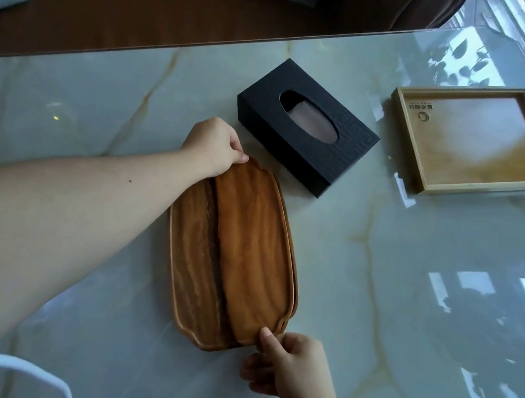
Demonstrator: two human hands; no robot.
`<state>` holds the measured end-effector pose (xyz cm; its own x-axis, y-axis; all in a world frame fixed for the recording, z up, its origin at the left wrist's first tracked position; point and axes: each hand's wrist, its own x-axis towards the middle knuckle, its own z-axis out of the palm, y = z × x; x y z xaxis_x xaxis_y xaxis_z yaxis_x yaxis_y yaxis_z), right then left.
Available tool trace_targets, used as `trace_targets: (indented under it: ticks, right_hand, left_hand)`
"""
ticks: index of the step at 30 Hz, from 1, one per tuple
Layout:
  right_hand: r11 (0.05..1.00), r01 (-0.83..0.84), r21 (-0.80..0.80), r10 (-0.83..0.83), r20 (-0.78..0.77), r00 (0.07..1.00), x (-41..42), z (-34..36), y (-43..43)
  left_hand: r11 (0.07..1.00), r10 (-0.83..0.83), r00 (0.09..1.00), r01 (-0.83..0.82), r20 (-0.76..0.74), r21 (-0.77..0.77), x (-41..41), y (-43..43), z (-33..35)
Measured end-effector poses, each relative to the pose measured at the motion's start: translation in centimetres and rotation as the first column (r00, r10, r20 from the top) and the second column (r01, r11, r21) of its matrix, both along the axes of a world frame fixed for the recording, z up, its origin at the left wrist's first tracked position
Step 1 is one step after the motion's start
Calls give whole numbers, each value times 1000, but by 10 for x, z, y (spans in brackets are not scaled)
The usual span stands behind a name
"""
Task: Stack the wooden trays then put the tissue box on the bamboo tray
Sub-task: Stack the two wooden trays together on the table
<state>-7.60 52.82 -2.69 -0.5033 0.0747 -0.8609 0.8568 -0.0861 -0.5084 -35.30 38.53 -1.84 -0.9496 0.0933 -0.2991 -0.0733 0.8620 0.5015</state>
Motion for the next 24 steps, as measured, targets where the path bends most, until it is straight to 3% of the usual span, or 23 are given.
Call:
trace_targets:
  ticks: [6,11,15,24]
  right_hand:
    - [997,65,43,-64,-20,998,4,-1,-4]
    - [978,200,54,-199,-30,980,15,-3,-3]
    - [964,252,84,-247,-62,967,15,-6,-7]
    - [910,339,239,-299,-188,936,19,-13,-5]
  left_hand:
    - [998,-59,998,58,-25,-18,1,-5,-5]
    - [961,-205,978,207,29,-183,5,-25,-6]
    - [948,-241,969,246,53,-203,12,-39,-3]
    - [992,-76,995,82,64,-98,61,-111,6]
